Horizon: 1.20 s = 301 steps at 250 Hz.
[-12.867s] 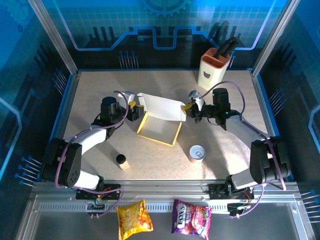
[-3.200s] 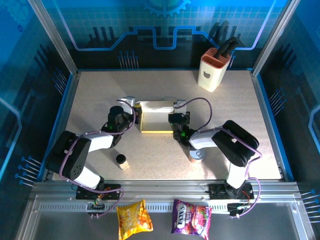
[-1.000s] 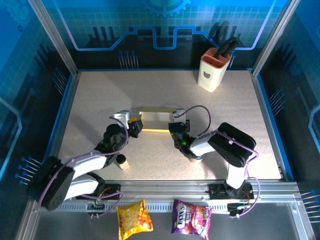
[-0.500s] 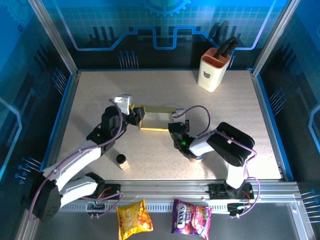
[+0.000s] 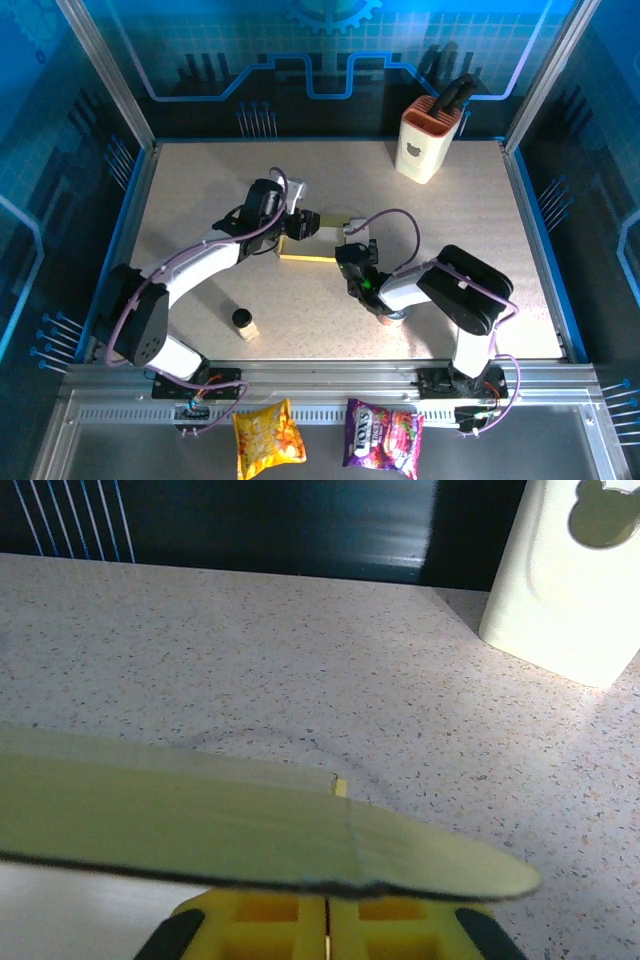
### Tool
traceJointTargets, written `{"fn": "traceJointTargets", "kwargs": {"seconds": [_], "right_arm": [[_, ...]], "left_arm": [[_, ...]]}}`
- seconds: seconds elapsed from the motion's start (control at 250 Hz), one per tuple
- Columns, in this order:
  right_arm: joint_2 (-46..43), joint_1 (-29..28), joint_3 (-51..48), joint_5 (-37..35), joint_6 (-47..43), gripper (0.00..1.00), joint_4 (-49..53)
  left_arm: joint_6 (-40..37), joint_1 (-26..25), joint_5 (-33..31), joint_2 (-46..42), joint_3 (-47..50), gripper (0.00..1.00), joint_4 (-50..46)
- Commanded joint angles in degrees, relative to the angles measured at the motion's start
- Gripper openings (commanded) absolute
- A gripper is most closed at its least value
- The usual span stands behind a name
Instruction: Fold the paper box
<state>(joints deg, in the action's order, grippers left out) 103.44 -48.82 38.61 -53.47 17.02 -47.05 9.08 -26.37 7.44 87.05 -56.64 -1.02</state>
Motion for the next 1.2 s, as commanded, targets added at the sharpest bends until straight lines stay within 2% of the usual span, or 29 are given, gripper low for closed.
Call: {"fn": "traceJointTargets", "kwargs": {"seconds": [0.0, 0.224, 0.507, 0.643, 0.775, 1.199], "right_arm": [[-4.61, -1.32, -1.11, 0.79, 2.28, 0.17, 5.89], [-14.64, -1.98, -2.03, 8.15, 4.50, 0.32, 22.51], [-32.31, -1.64, -1.39, 16.78, 6.95, 0.37, 46.68], [-37.78, -0.22, -0.66, 18.09, 8.48, 0.41, 51.57], [-37.56, 2.24, 1.90, 20.54, 9.00, 0.43, 53.21], [-27.76, 6.62, 11.21, 30.88, 11.65, 0.46, 56.42]], "left_arm": [[0.83, 0.16, 2.98, 0.75, -1.22, 0.54, -1.65], [3.44, 0.18, 3.27, 1.03, 2.40, 0.54, 1.23], [5.06, 0.16, 3.14, 2.84, 5.29, 0.52, 2.55], [5.64, 0.17, 3.65, 4.14, 6.06, 0.51, 2.75], [5.82, 0.18, 3.74, 5.88, 6.57, 0.51, 3.08], [7.22, 0.18, 4.06, 12.14, 8.06, 0.50, 4.10]]}}
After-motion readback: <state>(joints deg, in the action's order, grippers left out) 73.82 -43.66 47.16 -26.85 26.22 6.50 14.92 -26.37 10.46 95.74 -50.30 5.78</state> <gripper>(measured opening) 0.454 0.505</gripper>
